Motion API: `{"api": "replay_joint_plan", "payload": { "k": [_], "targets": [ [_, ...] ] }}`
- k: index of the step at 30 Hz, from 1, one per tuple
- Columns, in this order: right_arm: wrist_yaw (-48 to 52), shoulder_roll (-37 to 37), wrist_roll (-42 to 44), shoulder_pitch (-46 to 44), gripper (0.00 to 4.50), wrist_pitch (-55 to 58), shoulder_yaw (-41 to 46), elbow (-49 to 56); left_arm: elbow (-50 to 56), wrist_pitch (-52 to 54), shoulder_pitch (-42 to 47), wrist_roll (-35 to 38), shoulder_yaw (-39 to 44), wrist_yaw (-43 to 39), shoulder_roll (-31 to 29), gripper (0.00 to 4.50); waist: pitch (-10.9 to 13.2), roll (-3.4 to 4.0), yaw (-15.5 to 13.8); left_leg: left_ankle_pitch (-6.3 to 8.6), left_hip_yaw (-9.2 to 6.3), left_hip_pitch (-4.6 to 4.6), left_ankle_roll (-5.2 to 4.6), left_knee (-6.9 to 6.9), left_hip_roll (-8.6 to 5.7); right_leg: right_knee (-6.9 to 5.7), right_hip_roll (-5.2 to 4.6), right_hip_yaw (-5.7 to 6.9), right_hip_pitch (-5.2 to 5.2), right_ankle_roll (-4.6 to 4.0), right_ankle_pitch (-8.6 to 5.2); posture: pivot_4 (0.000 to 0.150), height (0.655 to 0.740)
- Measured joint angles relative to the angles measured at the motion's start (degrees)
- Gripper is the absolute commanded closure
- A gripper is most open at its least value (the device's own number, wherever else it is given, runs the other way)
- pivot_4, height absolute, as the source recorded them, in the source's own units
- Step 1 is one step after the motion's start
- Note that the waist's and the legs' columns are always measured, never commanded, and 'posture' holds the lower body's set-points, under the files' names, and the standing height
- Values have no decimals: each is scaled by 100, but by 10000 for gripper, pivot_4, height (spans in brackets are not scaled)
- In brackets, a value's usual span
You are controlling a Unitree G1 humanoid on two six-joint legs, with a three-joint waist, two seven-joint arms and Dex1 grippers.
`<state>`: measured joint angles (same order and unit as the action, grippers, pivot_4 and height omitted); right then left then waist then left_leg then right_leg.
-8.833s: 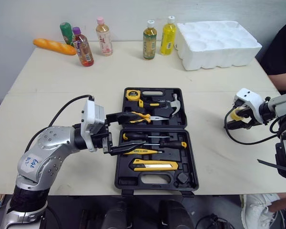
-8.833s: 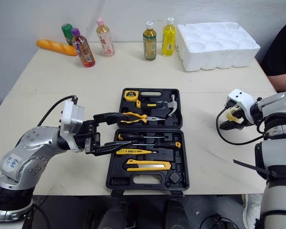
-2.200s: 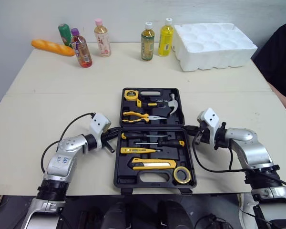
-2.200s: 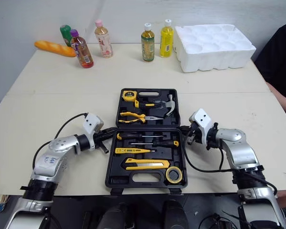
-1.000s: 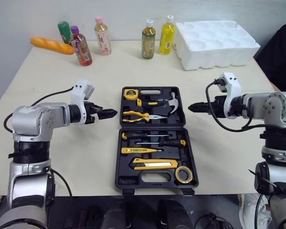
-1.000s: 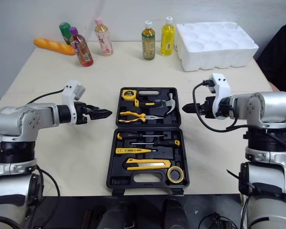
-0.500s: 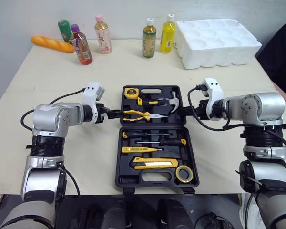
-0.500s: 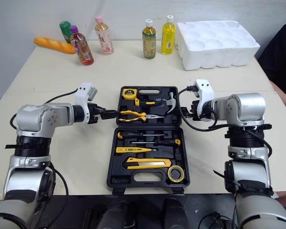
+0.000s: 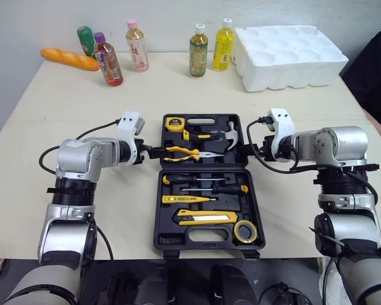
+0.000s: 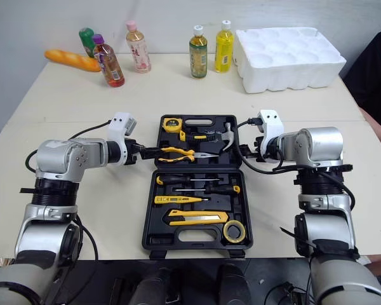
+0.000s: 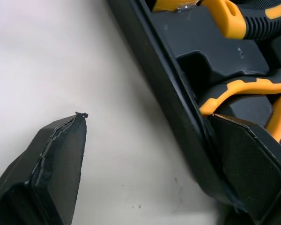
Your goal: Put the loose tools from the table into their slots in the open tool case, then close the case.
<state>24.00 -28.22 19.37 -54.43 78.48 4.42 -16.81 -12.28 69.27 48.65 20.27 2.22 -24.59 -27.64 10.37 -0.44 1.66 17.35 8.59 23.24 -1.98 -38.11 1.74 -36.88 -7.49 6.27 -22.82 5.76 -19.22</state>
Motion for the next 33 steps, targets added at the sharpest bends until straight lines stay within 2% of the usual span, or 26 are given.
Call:
{"api": "replay_joint_plan", "payload": {
  "k": [7,8,11,13,17,18,20,25,28,33],
  "targets": [
    [-38,14,-92,-93,0,-232,-187,-223,-27,13,44,-45,-114,-8,19,478,0,0,1,-2,0,-1,2,-1,0,-3,0,-1,0,0,0,1500,7400],
    [-38,19,-100,-94,2457,-240,-188,-245,-66,9,67,-50,-115,-6,34,120,0,0,0,-2,0,-1,2,-1,0,-3,0,1,0,0,0,1500,7400],
    [26,57,-75,-94,12665,-227,-197,-239,-178,-23,122,-62,-122,-13,87,8286,-1,-1,0,-2,0,-2,1,-4,0,-5,0,0,1,0,0,1500,7400],
    [32,148,-24,-93,23801,-206,-172,-212,-176,-25,156,-48,-200,-90,115,18337,-2,-3,-2,-3,-1,-6,1,-5,0,-7,0,1,5,0,0,1500,7400],
    [-17,273,36,-95,43093,-192,-98,-133,-141,-20,173,8,-261,-174,193,35780,-7,-9,-2,-8,-3,-15,1,-9,0,-14,-1,-3,13,0,0,1500,7400],
    [-51,285,39,-97,45000,-182,-63,-129,-140,-2,177,25,-258,-177,201,39851,-11,-17,-2,-9,-3,-21,2,-9,0,-15,-1,-5,19,0,0,1500,7400],
    [-138,335,36,-90,45000,-190,-1,-129,-140,-21,184,22,-274,-172,207,41888,-14,-21,-2,-12,-6,-25,1,-9,-1,-16,-2,-8,24,1,1,1500,7400],
    [-292,498,40,-4,45000,-265,301,-114,-142,-211,146,-23,-314,-160,223,41889,-20,-31,-3,-13,-8,-28,3,-9,-1,-18,-2,-9,26,1,1,1500,7400],
    [-422,651,36,118,45000,-644,507,-65,-163,-456,83,-48,-150,-36,362,41990,-20,-32,-1,-17,-8,-27,3,-10,-1,-20,-2,-10,25,4,3,1500,7400],
    [-373,792,10,512,45000,-2048,512,86,-196,-1114,27,-163,-51,123,465,43351,-18,-31,-1,-18,-5,-7,4,0,-5,-18,-1,-10,1,4,3,1500,7400]
  ]
}}
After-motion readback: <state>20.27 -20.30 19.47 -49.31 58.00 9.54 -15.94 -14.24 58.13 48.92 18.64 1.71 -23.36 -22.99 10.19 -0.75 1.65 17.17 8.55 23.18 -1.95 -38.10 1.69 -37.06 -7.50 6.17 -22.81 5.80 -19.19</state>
